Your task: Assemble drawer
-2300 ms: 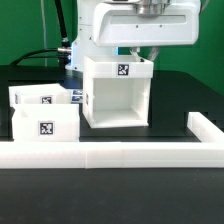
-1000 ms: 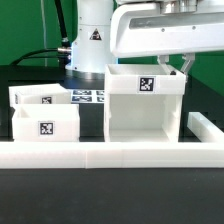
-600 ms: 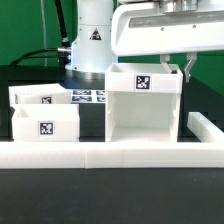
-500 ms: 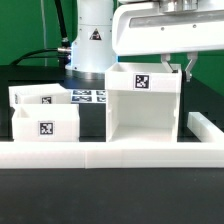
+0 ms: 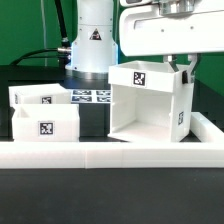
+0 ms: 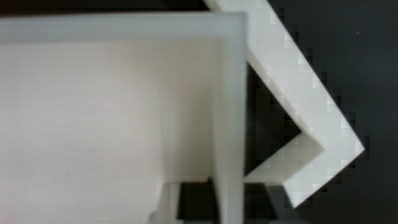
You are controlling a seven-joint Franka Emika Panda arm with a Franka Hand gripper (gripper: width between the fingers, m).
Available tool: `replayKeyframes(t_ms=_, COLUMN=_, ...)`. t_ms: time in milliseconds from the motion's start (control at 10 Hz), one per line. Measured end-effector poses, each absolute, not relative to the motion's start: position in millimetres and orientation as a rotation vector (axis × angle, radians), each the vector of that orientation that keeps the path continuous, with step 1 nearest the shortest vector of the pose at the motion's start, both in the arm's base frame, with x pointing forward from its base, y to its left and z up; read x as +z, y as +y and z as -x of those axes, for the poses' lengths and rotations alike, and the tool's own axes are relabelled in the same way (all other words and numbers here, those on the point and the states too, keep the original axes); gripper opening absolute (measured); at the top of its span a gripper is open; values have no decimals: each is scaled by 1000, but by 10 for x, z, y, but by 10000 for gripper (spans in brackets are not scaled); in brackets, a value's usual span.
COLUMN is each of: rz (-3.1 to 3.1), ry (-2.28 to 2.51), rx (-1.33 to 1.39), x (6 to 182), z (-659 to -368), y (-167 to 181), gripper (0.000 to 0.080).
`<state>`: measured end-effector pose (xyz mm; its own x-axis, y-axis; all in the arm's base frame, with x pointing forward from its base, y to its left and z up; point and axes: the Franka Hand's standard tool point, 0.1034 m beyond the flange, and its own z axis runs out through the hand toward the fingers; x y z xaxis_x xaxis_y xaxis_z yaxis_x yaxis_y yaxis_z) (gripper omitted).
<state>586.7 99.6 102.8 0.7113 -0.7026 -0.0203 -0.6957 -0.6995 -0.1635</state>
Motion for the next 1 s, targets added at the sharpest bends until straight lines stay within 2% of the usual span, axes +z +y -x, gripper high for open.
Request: replayKeyframes(t_ms=1000, rz=2186, ry=1917, rx=71, x=1024, z=-5961, y=936, gripper=39)
